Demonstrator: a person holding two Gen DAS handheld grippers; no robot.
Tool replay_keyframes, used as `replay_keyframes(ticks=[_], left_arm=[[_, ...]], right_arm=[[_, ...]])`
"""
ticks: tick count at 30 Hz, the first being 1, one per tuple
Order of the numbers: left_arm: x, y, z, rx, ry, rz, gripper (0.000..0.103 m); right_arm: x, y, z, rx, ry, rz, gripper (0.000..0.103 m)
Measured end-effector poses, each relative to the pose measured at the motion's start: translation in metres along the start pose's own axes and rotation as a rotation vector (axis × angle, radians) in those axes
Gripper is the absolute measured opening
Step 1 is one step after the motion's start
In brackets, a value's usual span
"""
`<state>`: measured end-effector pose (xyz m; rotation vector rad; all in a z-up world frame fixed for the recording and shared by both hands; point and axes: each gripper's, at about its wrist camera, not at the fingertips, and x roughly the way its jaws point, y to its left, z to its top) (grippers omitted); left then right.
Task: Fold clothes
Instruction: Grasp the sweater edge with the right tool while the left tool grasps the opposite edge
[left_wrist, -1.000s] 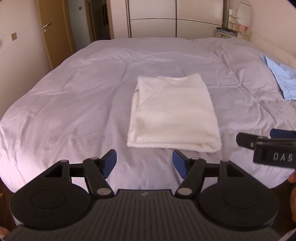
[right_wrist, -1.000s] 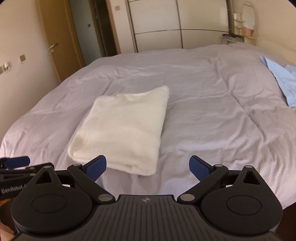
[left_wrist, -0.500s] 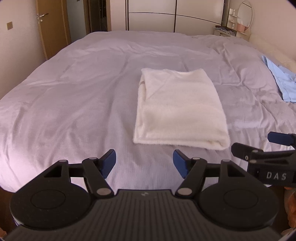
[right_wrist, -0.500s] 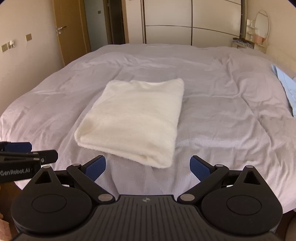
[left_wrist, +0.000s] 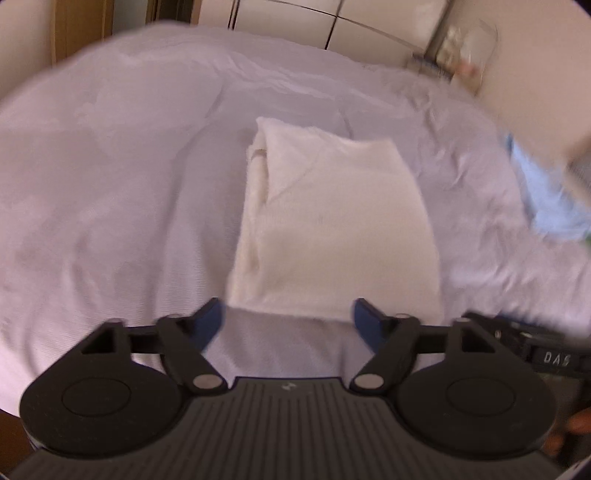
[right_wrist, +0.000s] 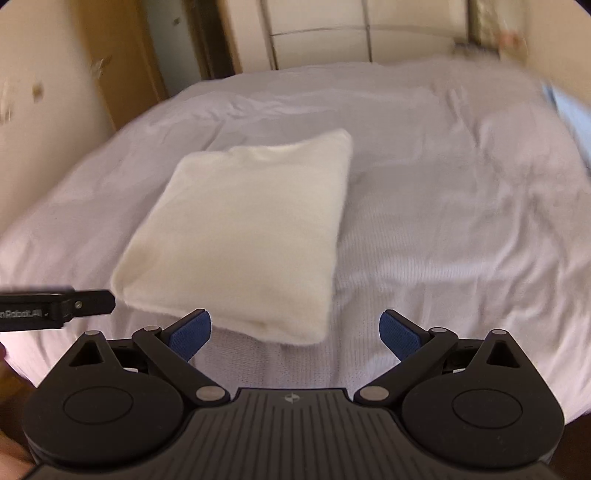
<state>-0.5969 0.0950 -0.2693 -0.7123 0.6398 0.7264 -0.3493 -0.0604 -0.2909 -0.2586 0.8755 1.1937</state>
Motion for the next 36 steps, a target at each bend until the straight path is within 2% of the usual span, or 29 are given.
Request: replay_keyframes(ticks=[4,7,9,16,21,26,29,30,31,33,36], left_arm=[[0.019,0.045,0.023,-0.191,-0.006,-0.196,0.085],[0.046,0.073,0.039,-0.291,0.015,-0.293,0.085],[0.065,0.086,0.047,-0.329,0.036,-0.329,0.085],[0.128,0.120,0.056,-0.438,0.098,-0.458,0.084],[0.157,0.121,0.069,-0.438,0.117,-0.566,0.084],[0.191,0.110,0.087,-0.378,0.161,-0.619,0.084],[0.215,0.108,0.098,-0.346,0.206,-0.644,0.076],[0.220,0.108,0.101,-0.342,0.220,-0.649,0.073],[0.224,0.108,0.102,-0.343,0.232,-0.649,0.066],[0.229,0.107,0.105,-0.347,0.257,-0.644,0.059],[0.224,0.099,0.111,-0.339,0.286,-0.601,0.051]], right_arm=[[0.005,-0.051,0.005,0.232,-0.018,0.190,0.100],[0.019,-0.078,0.012,0.381,-0.023,0.293,0.100],[0.033,-0.091,0.016,0.455,-0.018,0.350,0.099],[0.089,-0.112,0.029,0.539,0.036,0.397,0.092],[0.122,-0.124,0.034,0.617,0.053,0.451,0.090],[0.152,-0.128,0.055,0.636,0.063,0.493,0.088],[0.178,-0.124,0.072,0.598,0.095,0.545,0.086],[0.187,-0.122,0.077,0.578,0.107,0.563,0.076],[0.195,-0.118,0.081,0.544,0.119,0.580,0.071],[0.208,-0.113,0.085,0.511,0.141,0.600,0.065],[0.213,-0.114,0.088,0.533,0.178,0.586,0.056]])
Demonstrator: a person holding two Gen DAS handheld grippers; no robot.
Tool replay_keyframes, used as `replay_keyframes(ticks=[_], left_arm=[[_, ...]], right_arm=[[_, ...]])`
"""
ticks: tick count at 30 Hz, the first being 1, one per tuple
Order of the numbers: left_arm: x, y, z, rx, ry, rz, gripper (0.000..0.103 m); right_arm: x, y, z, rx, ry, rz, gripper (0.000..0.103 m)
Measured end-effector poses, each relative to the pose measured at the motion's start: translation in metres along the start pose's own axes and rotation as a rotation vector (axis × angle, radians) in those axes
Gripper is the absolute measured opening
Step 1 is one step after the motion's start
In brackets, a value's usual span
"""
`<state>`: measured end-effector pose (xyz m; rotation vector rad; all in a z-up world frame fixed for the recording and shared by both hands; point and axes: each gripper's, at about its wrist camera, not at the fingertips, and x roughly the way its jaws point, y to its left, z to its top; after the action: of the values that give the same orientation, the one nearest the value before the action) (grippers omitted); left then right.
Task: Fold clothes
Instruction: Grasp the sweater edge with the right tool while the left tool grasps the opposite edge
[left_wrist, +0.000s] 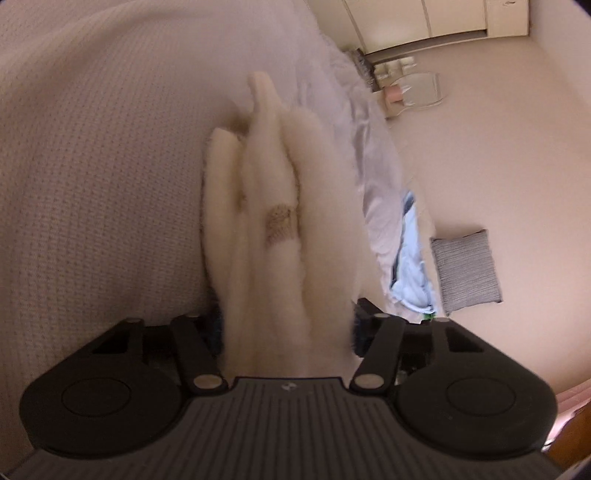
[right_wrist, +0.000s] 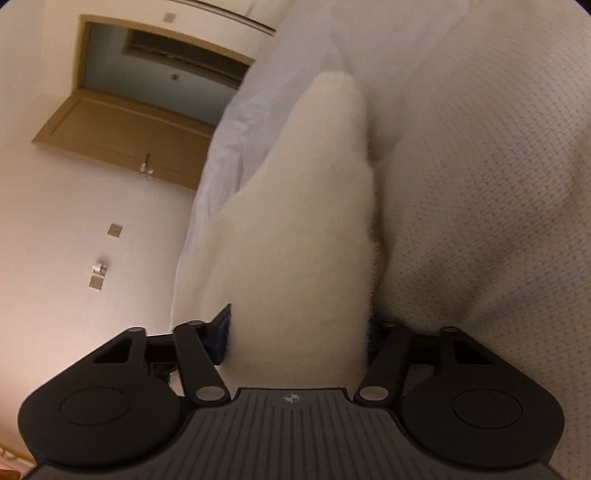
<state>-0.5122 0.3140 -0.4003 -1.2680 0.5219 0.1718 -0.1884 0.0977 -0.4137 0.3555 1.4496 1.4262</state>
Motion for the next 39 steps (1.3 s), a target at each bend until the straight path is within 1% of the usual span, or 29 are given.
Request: replay_keyframes(ticks=[2,3,6,9,11,13,15,18,20,21,25,27,30,33,36,39], left_arm=[[0.000,-0.012,0.002,-0.013,0.008,0.049,0.045],[0.000,-0.017,0.004,-0.030,0.009,0.071,0.044],[-0.007,-0.037,0.008,-0.067,-0.011,0.137,0.039],[-0.033,-0.062,0.010,-0.123,-0.053,0.182,0.038],[-0.055,-0.080,0.011,-0.155,-0.083,0.208,0.037],[-0.084,-0.095,0.012,-0.163,-0.122,0.226,0.037],[-0.117,-0.105,0.015,-0.162,-0.172,0.234,0.037],[-0.178,-0.101,0.028,-0.164,-0.252,0.255,0.037],[-0.221,-0.089,0.042,-0.158,-0.298,0.276,0.037],[-0.242,-0.081,0.052,-0.152,-0.312,0.288,0.037],[-0.316,-0.044,0.105,-0.116,-0.325,0.333,0.037],[-0.353,-0.025,0.137,-0.079,-0.323,0.355,0.037],[-0.395,0.001,0.185,-0.031,-0.316,0.367,0.037],[-0.424,0.030,0.228,-0.004,-0.317,0.390,0.037],[-0.446,0.063,0.263,0.015,-0.312,0.416,0.038],[-0.447,0.096,0.282,0.027,-0.306,0.427,0.038]], right_arm=[[-0.001,0.006,0.003,0.032,0.017,-0.040,0.054],[-0.001,0.011,0.006,0.050,0.026,-0.065,0.052],[-0.003,0.033,0.013,0.091,0.059,-0.146,0.049],[-0.007,0.063,0.021,0.117,0.099,-0.180,0.046],[-0.010,0.091,0.026,0.109,0.130,-0.180,0.046],[-0.011,0.115,0.030,0.114,0.154,-0.166,0.046],[-0.009,0.142,0.031,0.088,0.177,-0.141,0.046],[0.017,0.187,0.035,0.046,0.212,-0.077,0.046],[0.044,0.214,0.029,0.016,0.232,-0.042,0.046],[0.064,0.231,0.027,-0.002,0.243,-0.022,0.045],[0.148,0.285,0.009,-0.025,0.251,0.032,0.045],[0.190,0.308,0.002,-0.017,0.234,0.045,0.045],[0.255,0.341,-0.008,-0.014,0.193,0.069,0.045],[0.316,0.367,-0.013,-0.034,0.147,0.089,0.045],[0.370,0.381,-0.014,-0.061,0.122,0.093,0.045],[0.416,0.385,-0.016,-0.082,0.121,0.078,0.045]])
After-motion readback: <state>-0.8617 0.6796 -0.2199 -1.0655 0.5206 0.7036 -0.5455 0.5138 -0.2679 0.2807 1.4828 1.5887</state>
